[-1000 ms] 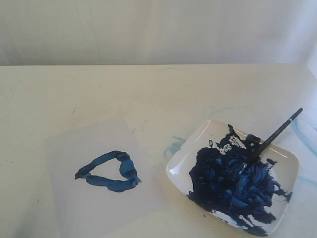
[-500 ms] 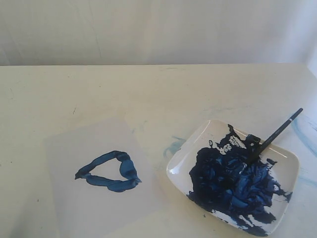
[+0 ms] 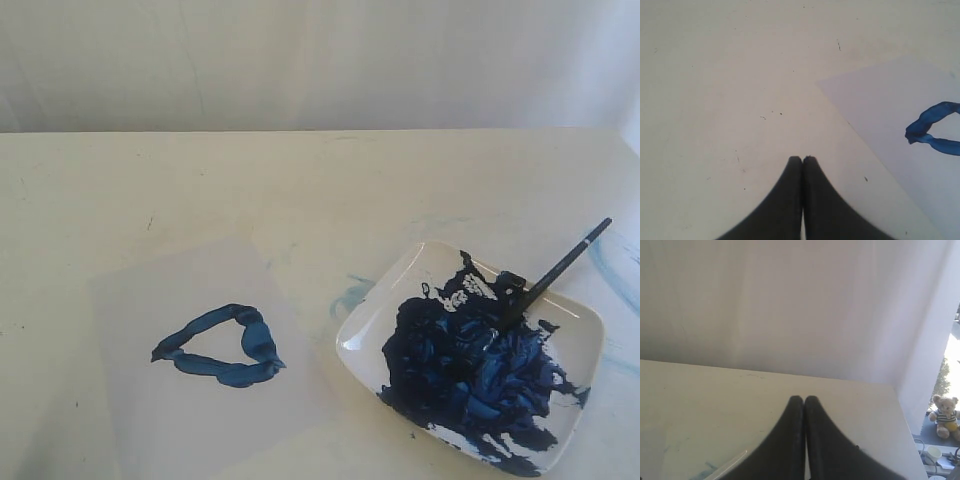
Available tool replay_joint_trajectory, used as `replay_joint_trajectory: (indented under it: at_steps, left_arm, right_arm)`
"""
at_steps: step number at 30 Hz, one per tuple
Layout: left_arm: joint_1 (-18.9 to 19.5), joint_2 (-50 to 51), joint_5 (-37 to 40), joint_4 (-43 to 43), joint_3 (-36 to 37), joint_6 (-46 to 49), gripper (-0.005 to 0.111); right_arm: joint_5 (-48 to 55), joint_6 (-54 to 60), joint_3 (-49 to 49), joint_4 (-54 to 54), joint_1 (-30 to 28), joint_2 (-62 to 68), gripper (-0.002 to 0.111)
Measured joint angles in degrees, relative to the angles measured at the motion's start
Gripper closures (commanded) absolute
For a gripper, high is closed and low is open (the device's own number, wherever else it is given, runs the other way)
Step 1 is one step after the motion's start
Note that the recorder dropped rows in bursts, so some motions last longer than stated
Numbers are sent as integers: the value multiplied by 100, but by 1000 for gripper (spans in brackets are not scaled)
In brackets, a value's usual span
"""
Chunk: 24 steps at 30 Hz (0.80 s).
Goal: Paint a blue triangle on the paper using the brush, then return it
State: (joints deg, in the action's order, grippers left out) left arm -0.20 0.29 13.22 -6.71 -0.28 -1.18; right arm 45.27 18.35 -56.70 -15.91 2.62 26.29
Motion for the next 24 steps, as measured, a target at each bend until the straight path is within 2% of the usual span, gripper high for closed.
replay_joint_trajectory:
  at_steps: [4,13,24]
  left_arm:
    - [0,0,0,0,0,0,107]
    - [-47,0,0,0,0,0,107]
    - [-74,0,0,9,0,0,107]
  right_arm:
    - [0,0,0,0,29,0,108]
    - [0,0,0,0,578,0,108]
    - [0,0,0,0,704,-37,108]
